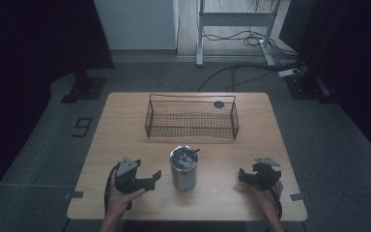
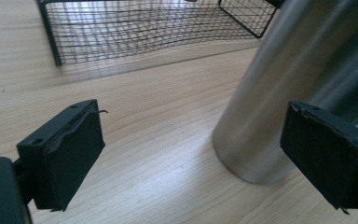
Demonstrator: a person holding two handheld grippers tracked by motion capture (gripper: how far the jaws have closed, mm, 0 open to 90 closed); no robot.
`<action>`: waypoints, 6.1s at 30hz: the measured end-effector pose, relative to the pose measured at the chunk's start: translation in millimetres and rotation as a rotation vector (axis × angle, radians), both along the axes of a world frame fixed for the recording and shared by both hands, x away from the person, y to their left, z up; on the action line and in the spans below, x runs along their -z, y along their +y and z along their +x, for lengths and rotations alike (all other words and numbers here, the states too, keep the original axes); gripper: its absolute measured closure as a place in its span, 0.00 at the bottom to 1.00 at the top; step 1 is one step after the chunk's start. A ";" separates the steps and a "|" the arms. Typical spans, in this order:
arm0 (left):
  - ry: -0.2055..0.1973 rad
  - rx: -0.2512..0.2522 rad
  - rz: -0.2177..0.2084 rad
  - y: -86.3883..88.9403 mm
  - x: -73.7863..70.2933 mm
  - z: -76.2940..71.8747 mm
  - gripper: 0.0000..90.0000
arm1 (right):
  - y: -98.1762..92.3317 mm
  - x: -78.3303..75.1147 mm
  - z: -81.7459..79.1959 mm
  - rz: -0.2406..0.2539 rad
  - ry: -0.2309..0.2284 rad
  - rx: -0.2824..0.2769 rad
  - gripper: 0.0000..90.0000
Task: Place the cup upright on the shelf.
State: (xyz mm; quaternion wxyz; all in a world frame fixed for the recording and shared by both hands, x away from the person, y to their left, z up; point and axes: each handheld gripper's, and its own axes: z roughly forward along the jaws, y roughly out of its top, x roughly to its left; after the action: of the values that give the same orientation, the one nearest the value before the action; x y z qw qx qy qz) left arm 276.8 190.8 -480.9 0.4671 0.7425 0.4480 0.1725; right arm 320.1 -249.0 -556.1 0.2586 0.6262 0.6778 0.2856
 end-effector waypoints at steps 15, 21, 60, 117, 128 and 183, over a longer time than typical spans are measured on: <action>0.001 0.094 0.021 -26.2 -2.3 -5.0 0.03 | -0.1 0.1 0.0 0.000 0.000 0.000 0.00; 0.000 0.113 0.028 -35.2 -1.1 -5.0 0.02 | -0.1 0.1 0.0 0.000 0.000 0.000 0.00; 0.006 0.191 0.078 -100.7 0.3 23.3 0.00 | -0.4 0.1 0.6 0.002 -0.001 -0.003 0.00; -0.087 0.111 0.022 -62.6 -35.9 39.1 0.04 | -1.4 0.0 1.0 0.002 -0.001 -0.004 0.00; -0.090 0.088 0.026 -55.5 -45.3 49.4 0.04 | -1.6 0.0 1.0 0.002 -0.002 0.000 0.00; -0.102 -0.005 -0.011 -43.1 -82.7 100.3 0.05 | -2.0 -0.3 1.5 0.003 0.000 0.003 0.00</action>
State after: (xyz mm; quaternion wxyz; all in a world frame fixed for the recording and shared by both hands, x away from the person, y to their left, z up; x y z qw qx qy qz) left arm 377.1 147.7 -398.2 0.4929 0.7292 0.4263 0.2090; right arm 321.6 -251.0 -555.8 0.2578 0.6278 0.6763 0.2862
